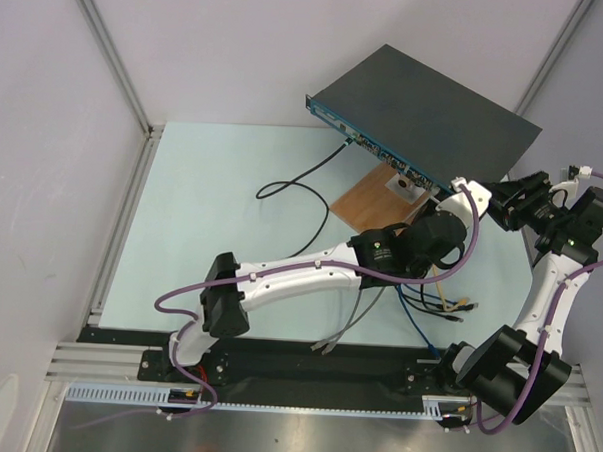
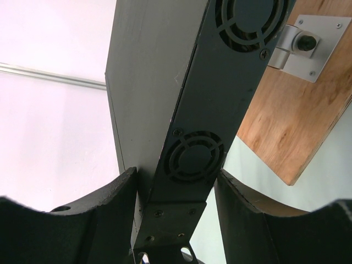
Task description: Insert the plug into the switch port
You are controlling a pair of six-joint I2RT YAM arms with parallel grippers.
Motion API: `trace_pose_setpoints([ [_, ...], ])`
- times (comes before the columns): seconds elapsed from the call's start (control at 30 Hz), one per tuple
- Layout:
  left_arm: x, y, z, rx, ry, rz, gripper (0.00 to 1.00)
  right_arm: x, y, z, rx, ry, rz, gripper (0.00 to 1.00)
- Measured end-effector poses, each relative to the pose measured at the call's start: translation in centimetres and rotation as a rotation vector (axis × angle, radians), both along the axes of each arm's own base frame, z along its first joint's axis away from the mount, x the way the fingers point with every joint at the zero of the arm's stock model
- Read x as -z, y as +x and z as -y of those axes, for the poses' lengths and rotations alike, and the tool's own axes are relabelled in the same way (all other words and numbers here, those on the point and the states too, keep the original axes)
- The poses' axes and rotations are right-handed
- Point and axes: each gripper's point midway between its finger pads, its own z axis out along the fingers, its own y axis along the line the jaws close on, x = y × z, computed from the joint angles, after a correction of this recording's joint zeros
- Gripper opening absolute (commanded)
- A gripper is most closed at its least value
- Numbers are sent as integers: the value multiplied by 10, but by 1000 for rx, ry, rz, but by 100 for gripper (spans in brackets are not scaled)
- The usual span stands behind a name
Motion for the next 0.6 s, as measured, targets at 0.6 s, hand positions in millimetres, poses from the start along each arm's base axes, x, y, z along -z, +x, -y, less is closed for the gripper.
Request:
trace_pose_setpoints([
  [0.6, -6, 1, 0, -2, -19, 21, 0, 0, 0, 0, 0, 0, 0, 10],
])
